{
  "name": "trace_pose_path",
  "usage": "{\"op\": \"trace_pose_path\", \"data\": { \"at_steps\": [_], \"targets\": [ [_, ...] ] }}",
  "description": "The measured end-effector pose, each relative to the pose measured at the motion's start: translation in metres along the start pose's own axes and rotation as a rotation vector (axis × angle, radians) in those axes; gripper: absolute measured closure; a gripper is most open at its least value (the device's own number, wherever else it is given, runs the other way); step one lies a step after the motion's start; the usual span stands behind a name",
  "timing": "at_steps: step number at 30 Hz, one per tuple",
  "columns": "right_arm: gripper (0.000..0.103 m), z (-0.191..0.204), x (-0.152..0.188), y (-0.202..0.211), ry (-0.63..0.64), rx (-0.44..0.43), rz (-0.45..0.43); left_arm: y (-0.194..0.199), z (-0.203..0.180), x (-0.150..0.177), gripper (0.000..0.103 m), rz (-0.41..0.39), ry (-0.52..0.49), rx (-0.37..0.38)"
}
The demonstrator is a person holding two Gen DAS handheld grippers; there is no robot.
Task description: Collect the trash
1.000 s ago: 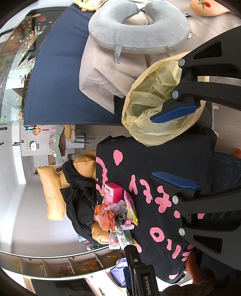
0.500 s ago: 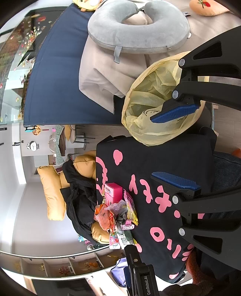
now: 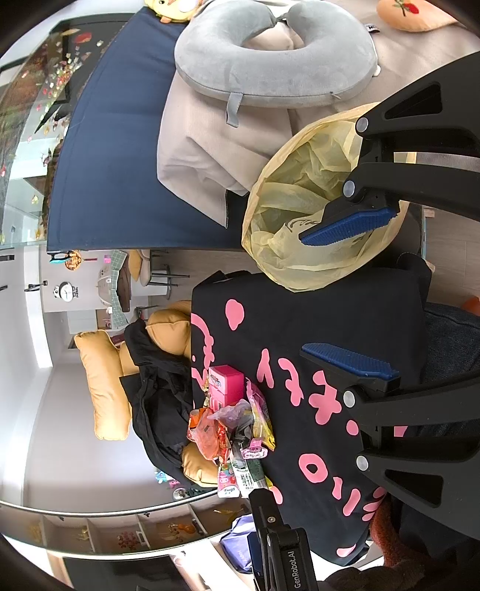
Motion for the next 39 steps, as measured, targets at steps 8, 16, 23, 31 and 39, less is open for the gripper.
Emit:
{"op": "trace_pose_path", "data": {
  "at_steps": [8, 16, 23, 31, 39],
  "targets": [
    [0.051, -0.001, 0.0, 0.0, -0.001, 0.001, 0.0, 0.0, 0.0, 0.0, 0.013, 0.0, 0.001, 0.0],
    [0.051, -0.001, 0.0, 0.0, -0.001, 0.0, -0.001, 0.0, 0.0, 0.0, 0.013, 0.001, 0.001, 0.0],
    [0.051, -0.003, 0.002, -0.002, -0.006, 0.001, 0.005, 0.001, 0.0, -0.003, 0.013, 0.004, 0.002, 0.0],
    [0.051, 0.0, 0.002, -0.019, 0.009, 0.008, 0.04, -0.02, 0.005, -0.001, 0.013, 0.017, 0.014, 0.053],
    [0.051, 0.014, -0.034, -0.073, 0.067, -0.026, 0.086, -0.055, 0.043, -0.035, 0.013, -0.048, -0.043, 0.177]
  ]
}}
Point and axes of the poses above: each gripper's, at about its wrist camera, not at the fingertips, and y roughly against the way its jaws point, z to its left, x to its underside, the point moved 6 cm from there along -y, roughly the way its jaws point, and after that the axes turned 5 degrees about -x, right-handed, at the moved point
